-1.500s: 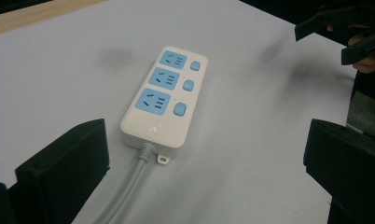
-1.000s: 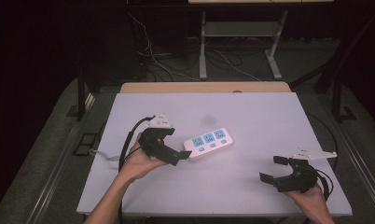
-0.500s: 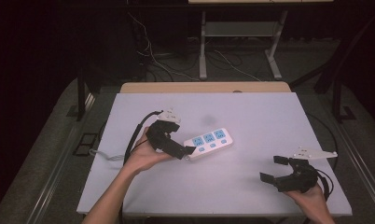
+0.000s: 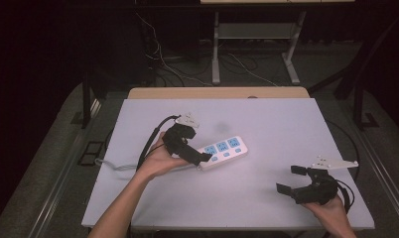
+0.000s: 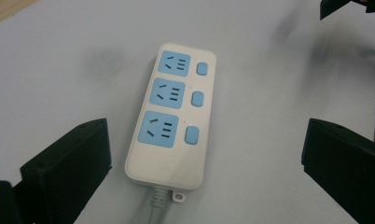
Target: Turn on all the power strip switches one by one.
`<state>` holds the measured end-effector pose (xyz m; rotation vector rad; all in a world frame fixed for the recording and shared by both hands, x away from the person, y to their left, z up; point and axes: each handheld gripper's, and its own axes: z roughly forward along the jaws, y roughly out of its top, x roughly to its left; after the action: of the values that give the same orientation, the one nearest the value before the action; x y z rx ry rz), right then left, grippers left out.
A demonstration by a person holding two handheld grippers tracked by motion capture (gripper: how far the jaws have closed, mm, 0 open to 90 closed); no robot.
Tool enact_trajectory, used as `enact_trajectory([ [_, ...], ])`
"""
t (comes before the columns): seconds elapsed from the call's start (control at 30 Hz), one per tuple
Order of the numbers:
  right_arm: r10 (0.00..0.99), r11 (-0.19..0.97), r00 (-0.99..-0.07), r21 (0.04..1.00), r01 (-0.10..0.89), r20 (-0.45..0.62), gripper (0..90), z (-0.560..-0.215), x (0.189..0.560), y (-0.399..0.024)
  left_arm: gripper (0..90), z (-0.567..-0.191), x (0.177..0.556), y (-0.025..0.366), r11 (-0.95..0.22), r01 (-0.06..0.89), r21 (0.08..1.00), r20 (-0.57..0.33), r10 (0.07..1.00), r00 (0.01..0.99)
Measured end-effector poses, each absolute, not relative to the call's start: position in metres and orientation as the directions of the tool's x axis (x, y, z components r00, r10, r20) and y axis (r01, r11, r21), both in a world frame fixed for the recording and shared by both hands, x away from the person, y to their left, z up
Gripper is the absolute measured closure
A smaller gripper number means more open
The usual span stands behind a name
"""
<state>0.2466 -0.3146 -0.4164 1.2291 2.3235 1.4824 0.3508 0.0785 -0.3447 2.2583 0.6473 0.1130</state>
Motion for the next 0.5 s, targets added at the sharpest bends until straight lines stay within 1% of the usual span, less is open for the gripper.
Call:
enact_trajectory([
  [0.3,0.686,0.187,-0.660,0.802,0.568,0.307,0.4,-0.417,0.247,-0.314,3.7,-0.350,0.360,0.069,-0.591,0.418,0.690,-0.123,0.473,0.872],
  [0.4,0.686,0.185,-0.659,0.802,0.568,0.308,0.4,-0.417,0.248,-0.314,6.0,-0.351,0.362,0.066,-0.600,0.412,0.686,-0.119,0.467,0.876],
  [0.5,0.686,0.185,-0.660,0.802,0.567,0.308,0.4,-0.417,0.247,-0.314,10.4,-0.353,0.363,0.064,-0.601,0.410,0.685,-0.119,0.464,0.878],
])
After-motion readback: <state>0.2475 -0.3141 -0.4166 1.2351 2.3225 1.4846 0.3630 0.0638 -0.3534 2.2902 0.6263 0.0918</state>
